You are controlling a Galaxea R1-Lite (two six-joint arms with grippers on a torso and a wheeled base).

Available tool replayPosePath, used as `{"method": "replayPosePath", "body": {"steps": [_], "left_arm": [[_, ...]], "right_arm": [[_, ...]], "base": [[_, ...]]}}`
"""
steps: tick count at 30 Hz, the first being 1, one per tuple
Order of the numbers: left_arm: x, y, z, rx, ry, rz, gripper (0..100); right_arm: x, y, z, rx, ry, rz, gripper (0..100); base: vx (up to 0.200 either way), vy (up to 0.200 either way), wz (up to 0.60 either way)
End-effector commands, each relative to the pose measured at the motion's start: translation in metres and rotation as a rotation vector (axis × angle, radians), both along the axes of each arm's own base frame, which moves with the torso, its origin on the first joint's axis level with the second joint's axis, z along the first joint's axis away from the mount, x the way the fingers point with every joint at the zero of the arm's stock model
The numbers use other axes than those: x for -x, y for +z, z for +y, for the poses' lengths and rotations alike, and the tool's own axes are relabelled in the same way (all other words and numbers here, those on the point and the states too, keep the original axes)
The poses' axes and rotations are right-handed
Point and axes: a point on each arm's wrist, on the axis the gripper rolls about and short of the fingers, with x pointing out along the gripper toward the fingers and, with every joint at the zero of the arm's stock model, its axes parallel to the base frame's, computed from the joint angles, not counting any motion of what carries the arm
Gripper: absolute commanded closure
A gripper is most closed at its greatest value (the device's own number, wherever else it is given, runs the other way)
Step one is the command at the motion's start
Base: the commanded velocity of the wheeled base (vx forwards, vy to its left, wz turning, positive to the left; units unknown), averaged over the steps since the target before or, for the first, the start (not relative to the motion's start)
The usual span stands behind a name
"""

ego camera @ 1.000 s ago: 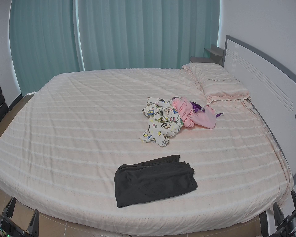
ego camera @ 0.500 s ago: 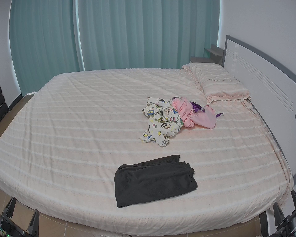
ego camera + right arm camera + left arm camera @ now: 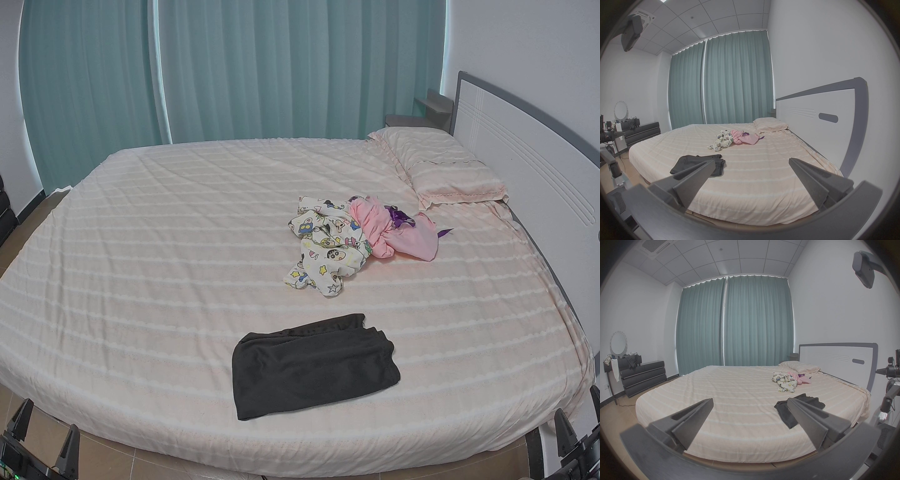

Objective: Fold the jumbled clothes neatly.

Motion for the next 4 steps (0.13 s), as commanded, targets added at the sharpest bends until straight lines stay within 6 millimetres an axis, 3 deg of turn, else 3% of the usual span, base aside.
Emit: {"method": "replayPosePath", "body": {"steps": [1, 4], "left_arm": [[-0.0002, -0.0043, 0.0000, 0.000, 0.000, 0.003, 0], [-0.0002, -0.0043, 0.0000, 0.000, 0.000, 0.003, 0]], "right_arm": [[0.0008, -0.0015, 0.0000, 0.000, 0.000, -0.009, 0], [0.0008, -0.0015, 0.0000, 0.000, 0.001, -0.009, 0]], "base": [[0.000, 0.000, 0.00], [0.000, 0.000, 0.00]]}}
